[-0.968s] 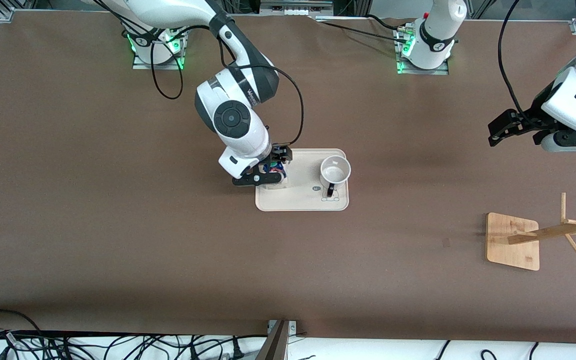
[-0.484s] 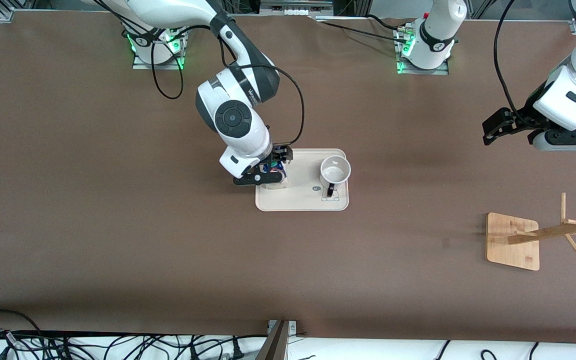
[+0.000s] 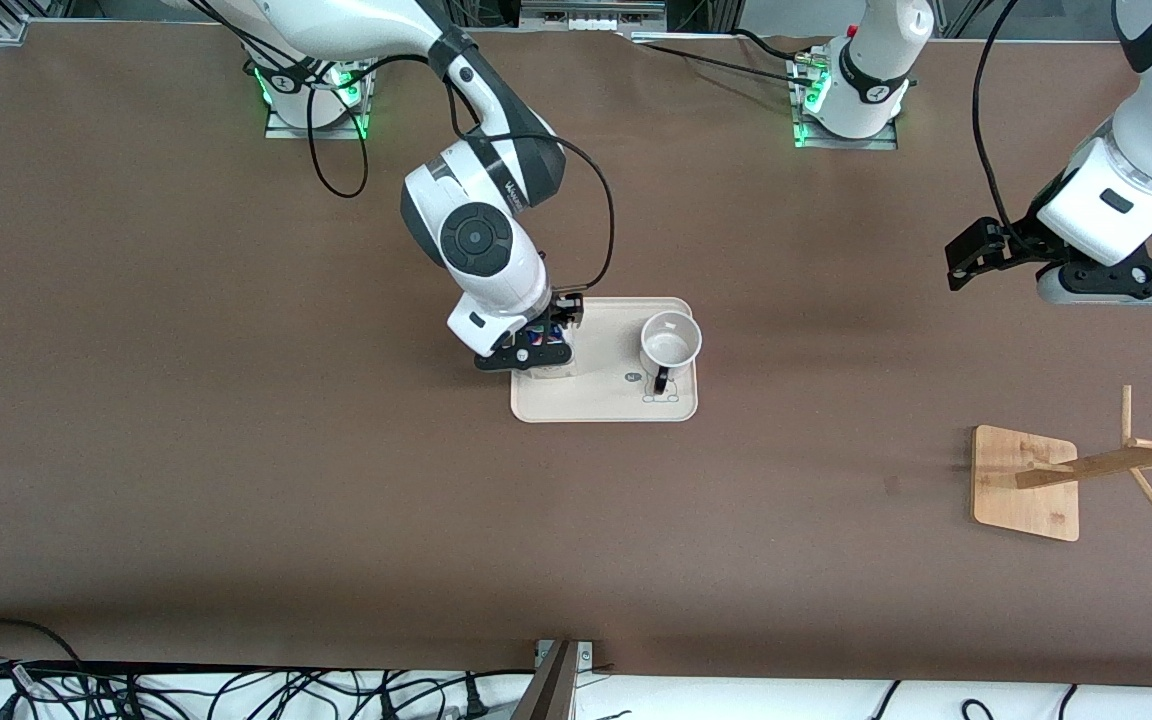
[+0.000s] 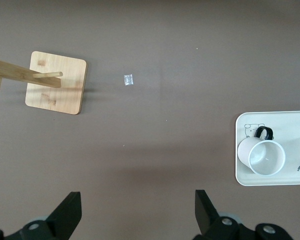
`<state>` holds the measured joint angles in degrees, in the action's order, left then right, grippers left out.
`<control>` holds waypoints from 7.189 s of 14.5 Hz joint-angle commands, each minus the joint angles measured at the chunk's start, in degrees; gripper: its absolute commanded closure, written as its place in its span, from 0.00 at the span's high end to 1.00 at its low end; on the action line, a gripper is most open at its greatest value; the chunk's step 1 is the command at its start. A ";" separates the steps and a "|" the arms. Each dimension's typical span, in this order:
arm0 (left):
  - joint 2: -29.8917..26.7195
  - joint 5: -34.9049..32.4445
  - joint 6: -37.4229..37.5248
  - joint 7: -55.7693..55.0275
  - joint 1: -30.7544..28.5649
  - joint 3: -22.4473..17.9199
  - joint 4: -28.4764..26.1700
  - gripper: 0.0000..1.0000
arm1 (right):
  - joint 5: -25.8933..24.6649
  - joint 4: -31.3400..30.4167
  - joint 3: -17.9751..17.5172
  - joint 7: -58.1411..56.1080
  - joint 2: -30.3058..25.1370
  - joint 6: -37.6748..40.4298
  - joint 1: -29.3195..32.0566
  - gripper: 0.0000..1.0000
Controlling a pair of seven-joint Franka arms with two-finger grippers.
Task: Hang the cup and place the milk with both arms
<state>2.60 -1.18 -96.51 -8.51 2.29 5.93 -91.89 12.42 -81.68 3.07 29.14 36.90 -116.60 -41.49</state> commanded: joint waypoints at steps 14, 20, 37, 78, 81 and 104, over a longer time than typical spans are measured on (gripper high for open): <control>5.48 4.33 -3.84 1.48 1.40 0.75 -5.31 1.00 | -1.77 -0.24 1.23 5.40 -6.47 3.46 -1.32 0.49; 8.30 9.18 -12.45 0.87 1.66 5.31 -9.70 1.00 | -2.13 0.11 8.25 -0.82 -17.37 17.18 -1.14 0.49; 24.90 4.09 -42.25 -15.75 16.16 14.99 -17.62 1.00 | -2.13 -0.67 45.60 -40.81 -23.80 36.35 -0.53 0.49; 7.69 0.30 -28.82 17.56 -9.23 -1.09 -7.95 0.00 | 9.03 -34.60 42.72 -43.20 -20.38 -0.39 -1.14 0.52; 7.69 0.13 -28.82 17.91 -9.76 -1.09 -7.42 0.00 | 10.77 -34.52 42.72 -43.11 -20.02 -0.21 -0.97 1.00; 10.32 -0.14 -29.43 25.39 -11.52 -4.43 -10.50 1.00 | -7.85 5.21 32.08 -43.29 -21.06 29.58 11.26 1.00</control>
<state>11.96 -1.53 -125.22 15.52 -9.23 1.24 -101.36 4.72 -76.62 46.14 -13.51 18.63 -88.14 -40.60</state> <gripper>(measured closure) 0.899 0.000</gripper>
